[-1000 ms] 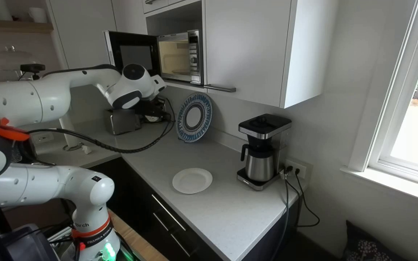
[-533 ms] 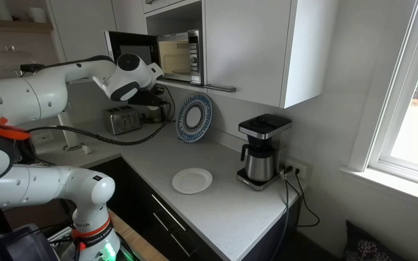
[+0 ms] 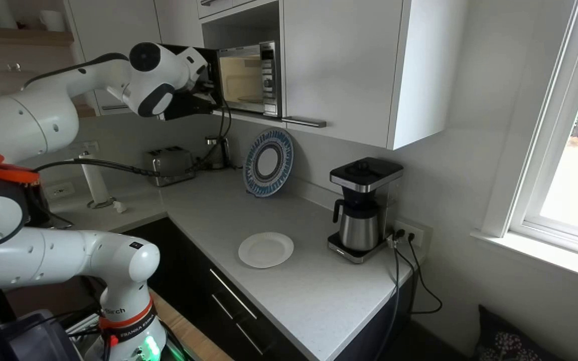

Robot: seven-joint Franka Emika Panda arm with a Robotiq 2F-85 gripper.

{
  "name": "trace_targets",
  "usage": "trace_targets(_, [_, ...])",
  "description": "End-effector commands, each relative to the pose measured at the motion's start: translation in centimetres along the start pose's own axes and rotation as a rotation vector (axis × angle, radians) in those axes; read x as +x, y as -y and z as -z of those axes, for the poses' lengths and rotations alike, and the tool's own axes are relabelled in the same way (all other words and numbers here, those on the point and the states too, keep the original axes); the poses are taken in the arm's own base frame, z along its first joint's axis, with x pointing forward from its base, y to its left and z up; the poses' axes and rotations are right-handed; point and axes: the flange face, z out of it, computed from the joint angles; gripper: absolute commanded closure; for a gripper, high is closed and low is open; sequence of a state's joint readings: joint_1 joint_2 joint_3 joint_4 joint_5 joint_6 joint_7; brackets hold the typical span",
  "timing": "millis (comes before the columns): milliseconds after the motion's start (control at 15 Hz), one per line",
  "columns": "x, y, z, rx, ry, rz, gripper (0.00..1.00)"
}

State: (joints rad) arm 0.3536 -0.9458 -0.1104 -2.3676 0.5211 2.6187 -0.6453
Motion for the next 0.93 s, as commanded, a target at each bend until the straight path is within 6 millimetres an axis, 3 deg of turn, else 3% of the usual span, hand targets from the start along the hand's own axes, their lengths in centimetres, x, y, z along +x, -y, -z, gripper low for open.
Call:
trace_targets(0, [3.3, 1.5, -0.4, -0.101, -0.056, -0.012, 0.99])
trace_targets(400, [6.7, 1.2, -2.2, -0.219, -0.076, -0.036, 0.99])
trace_targets(467, [5.5, 1.3, -1.2, -0.208, -0.073, -0.031, 0.96])
trace_targets(867, [6.5, 1.0, -2.2, -0.213, -0.069, -0.031, 0.99])
